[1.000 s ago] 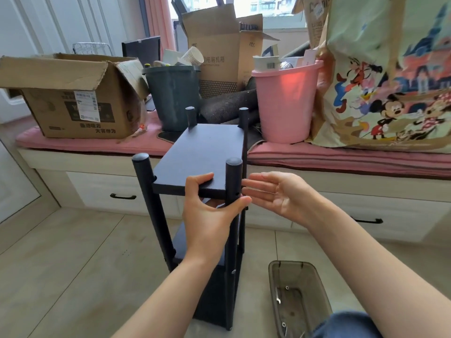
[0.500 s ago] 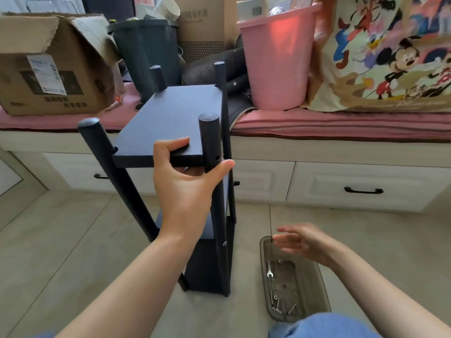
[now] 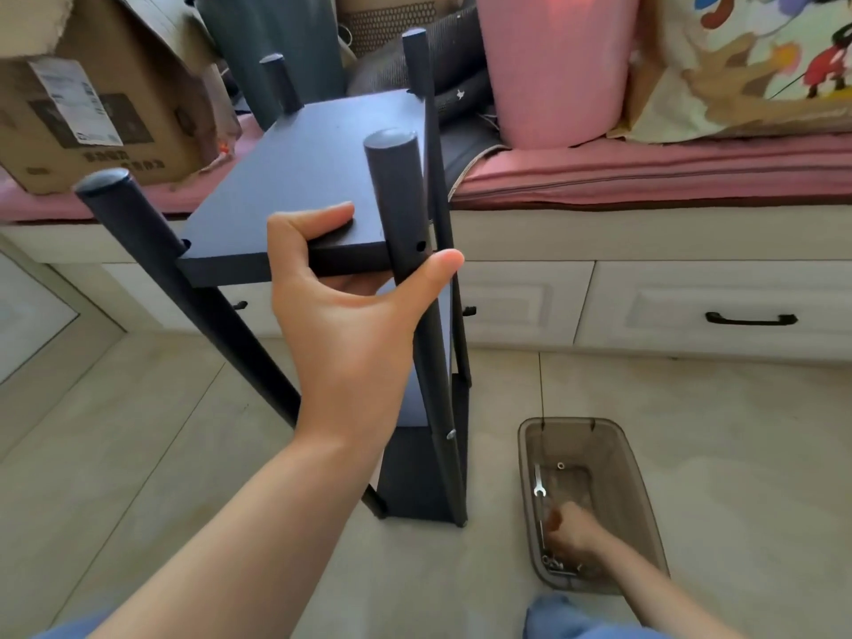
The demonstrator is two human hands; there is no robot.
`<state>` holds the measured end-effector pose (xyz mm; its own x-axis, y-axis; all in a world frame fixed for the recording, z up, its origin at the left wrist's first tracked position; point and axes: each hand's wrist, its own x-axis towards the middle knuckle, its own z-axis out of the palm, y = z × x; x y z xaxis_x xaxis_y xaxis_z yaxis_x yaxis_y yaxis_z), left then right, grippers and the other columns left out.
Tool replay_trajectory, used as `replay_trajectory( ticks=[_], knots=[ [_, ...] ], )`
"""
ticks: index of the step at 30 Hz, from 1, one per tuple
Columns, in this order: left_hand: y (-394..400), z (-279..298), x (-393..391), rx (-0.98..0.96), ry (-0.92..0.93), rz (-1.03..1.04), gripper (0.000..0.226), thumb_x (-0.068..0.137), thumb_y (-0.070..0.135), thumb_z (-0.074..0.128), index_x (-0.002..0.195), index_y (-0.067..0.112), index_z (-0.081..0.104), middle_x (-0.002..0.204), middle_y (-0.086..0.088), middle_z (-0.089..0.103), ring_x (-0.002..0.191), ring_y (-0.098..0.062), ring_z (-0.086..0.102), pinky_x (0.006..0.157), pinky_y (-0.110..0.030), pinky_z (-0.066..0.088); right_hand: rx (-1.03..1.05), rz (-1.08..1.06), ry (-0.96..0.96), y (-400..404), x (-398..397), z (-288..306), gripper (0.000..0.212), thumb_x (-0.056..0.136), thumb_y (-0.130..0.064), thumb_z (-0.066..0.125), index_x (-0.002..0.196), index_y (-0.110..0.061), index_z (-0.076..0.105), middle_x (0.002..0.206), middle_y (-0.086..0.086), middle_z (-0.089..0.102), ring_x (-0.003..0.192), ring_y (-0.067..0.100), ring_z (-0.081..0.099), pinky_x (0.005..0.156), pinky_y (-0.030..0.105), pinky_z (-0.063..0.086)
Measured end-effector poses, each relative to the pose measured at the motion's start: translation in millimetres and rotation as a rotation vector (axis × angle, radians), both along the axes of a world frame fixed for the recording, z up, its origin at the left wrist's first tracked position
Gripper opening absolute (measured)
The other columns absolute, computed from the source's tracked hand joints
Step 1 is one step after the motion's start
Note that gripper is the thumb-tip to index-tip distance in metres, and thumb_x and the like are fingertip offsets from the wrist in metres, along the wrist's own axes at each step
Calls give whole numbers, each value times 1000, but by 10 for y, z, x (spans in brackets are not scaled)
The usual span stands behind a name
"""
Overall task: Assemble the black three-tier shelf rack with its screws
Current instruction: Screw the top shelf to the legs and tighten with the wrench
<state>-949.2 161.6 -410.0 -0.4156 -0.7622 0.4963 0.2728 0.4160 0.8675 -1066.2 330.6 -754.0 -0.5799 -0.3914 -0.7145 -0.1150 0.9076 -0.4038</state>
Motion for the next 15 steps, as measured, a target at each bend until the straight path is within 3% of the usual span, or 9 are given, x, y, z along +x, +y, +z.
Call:
replay_trajectory(
  ticks=[3, 4, 6, 8, 15],
  knots=[
    [-1, 0, 4, -10, -1, 10, 63, 66, 13, 95, 106, 22, 47, 104, -8, 68, 87, -9, 75, 84, -21, 58, 70, 59, 65, -48, 66, -90, 23, 95, -14, 53, 72, -17, 52, 84, 7, 61, 88, 19, 58, 72, 27, 44],
    [-1, -3, 2, -16, -3, 16, 63, 65, 14, 95, 105, 23, 47, 105, -9, 68, 88, -9, 75, 85, -22, 59, 78, 68, 83, -51, 83, -112, 10, 97, -18, 53, 88, -15, 57, 99, 8, 64, 100, 22, 61, 80, 26, 46],
    [0, -6, 0, -24, -12, 23, 63, 65, 16, 96, 105, 24, 48, 105, -10, 68, 89, -10, 75, 87, -26, 59, 119, 83, 114, -50, 107, -188, 19, 101, -24, 48, 117, -14, 55, 126, 9, 59, 118, 24, 58, 91, 26, 45],
    [1, -9, -2, -28, -19, 27, 64, 65, 18, 96, 106, 23, 48, 104, -11, 70, 89, -12, 75, 87, -28, 59, 151, 84, 147, -60, 128, -255, 28, 102, -20, 42, 127, -13, 53, 133, 9, 56, 121, 24, 57, 94, 28, 46],
    [2, -17, -6, -29, -18, 25, 64, 65, 19, 96, 107, 24, 48, 105, -13, 70, 89, -13, 76, 87, -28, 60, 187, 4, 185, -138, 97, -401, 34, 100, -12, 38, 132, -12, 50, 138, 8, 54, 126, 23, 55, 96, 29, 45]
  ],
)
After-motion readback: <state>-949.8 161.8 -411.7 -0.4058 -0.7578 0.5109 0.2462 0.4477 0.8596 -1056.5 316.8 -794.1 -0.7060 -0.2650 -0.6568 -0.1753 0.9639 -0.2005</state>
